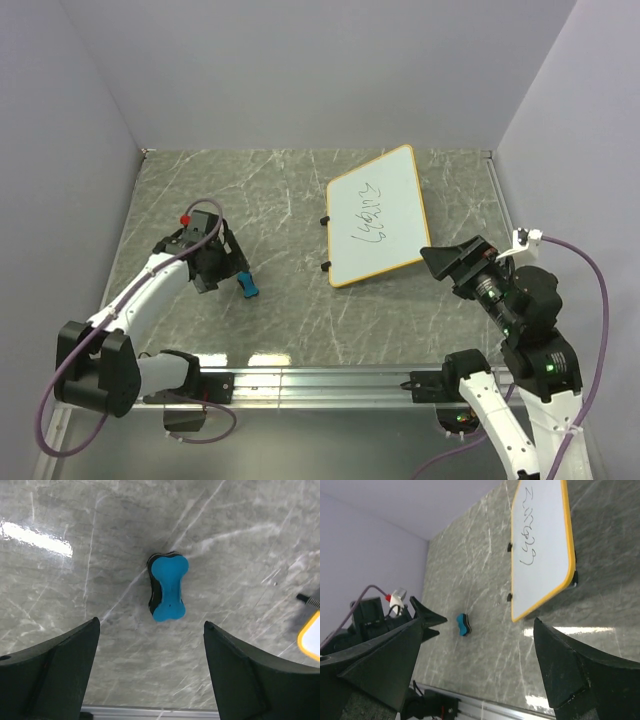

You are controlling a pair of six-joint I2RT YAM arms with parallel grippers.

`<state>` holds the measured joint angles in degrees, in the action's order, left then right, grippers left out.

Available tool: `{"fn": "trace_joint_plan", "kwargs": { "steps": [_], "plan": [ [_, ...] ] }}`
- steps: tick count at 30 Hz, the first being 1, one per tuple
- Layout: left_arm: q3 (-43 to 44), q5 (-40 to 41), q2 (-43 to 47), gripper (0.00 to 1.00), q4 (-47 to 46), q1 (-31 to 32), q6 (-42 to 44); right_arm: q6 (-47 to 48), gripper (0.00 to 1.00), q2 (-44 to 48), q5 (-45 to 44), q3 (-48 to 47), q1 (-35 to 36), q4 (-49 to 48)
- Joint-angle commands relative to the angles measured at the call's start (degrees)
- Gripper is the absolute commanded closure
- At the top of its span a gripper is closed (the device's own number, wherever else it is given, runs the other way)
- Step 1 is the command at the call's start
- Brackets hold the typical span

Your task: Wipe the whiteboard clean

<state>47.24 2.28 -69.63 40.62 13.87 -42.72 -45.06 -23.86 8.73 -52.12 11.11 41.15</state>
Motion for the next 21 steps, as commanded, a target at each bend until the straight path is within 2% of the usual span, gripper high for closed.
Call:
{"fn": "trace_joint_plan", "kwargs": {
  "steps": [1, 5, 12, 19, 21],
  "plan": [
    [0.57, 2.55, -2.08, 0.13, -0.54, 1.59, -4.82, 2.78, 0.02, 0.39, 1.82, -4.73, 0.05, 4.2],
    [-0.48, 3.43, -4.38, 0.17, -2.56, 5.29, -8.07, 4.54, 0.02, 0.13, 0.85, -6.59, -0.04, 6.75],
    [-0.93, 4.22, -11.13, 0.24, -6.69, 8.19, -11.33, 7.35, 0.02, -1.1, 0.5, -8.87, -0.04, 8.07],
    [-1.28, 7.03, -15.63, 0.38, -8.89, 8.81, -12.65, 8.76, 0.02, -3.91, -0.3, -10.37, 0.57, 7.37],
    [-0.93, 7.82, -16.59, 0.47, -9.25, 8.81, -12.83, 9.02, 0.03, -5.05, 0.15, -10.72, 0.58, 7.02]
  ]
}}
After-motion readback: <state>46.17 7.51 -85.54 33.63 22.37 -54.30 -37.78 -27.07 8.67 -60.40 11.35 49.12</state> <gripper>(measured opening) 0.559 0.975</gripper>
